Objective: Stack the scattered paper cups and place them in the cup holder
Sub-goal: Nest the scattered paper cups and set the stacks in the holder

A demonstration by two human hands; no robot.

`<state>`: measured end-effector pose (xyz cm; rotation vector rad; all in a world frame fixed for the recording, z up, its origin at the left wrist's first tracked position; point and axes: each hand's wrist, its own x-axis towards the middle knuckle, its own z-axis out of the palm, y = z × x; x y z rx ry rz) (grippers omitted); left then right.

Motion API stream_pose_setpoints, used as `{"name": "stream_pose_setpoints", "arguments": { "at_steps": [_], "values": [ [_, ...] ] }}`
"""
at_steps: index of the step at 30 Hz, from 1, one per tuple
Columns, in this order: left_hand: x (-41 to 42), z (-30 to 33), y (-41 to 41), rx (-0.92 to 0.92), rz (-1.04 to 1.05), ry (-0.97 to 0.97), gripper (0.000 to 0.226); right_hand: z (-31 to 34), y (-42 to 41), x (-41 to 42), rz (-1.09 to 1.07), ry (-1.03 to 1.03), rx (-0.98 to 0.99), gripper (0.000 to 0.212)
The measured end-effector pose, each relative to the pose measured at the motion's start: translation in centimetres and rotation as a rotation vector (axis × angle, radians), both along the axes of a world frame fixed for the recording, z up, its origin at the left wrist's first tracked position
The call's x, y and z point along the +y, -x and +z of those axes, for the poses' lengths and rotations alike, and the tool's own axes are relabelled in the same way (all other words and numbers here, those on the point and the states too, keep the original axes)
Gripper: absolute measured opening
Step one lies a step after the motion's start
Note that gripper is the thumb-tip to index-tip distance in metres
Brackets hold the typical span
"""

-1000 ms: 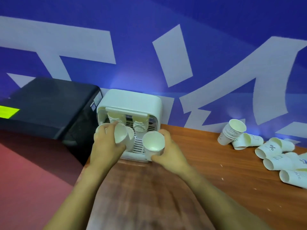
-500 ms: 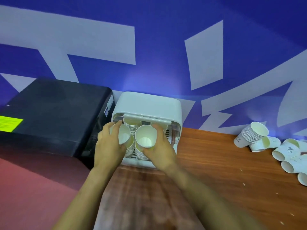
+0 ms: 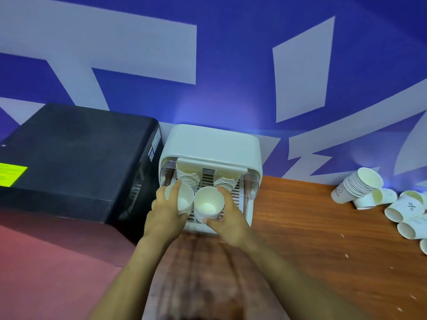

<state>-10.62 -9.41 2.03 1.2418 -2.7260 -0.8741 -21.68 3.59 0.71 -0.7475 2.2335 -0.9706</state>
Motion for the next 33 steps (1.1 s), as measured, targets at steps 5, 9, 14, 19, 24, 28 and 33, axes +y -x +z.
{"name": "stream_pose_setpoints", "arguments": {
  "at_steps": [5, 9, 14, 19, 24, 28, 33],
  "values": [
    [-0.7, -0.3, 0.5, 0.043, 0.014, -0.023, 0.083, -0.6, 0.3, -0.5, 0.011, 0.027, -0.021, 0.09],
    [-1.7, -0.2, 0.9, 0.075, 0.031, 0.007, 0.083, -0.6, 0.5, -1.4, 0.027, 0.056, -0.006, 0.086],
    [-2.4, 0.1, 1.2, 0.013, 0.051, 0.001, 0.085, -0.6, 1.1, -2.3, 0.038, 0.106, -0.004, 0.078],
    [-2.5, 0.7, 1.2, -0.026, 0.073, -0.006, 0.088, -0.4, 1.2, -2.3, 0.048, 0.112, -0.006, 0.081],
    [-1.4, 1.9, 0.2, 0.013, 0.098, 0.016, 0.084, 0.7, 1.8, -1.2, 0.086, 0.065, 0.022, 0.091],
    [1.7, 2.9, -0.8, 0.144, 0.096, 0.13, 0.066, 2.0, 2.2, 2.9, 0.093, 0.041, 0.066, 0.075],
    [7.4, 3.6, 1.2, 0.273, -0.092, 0.116, 0.057, 3.6, 4.1, 10.6, 0.033, -0.059, 0.119, 0.059]
  ]
}}
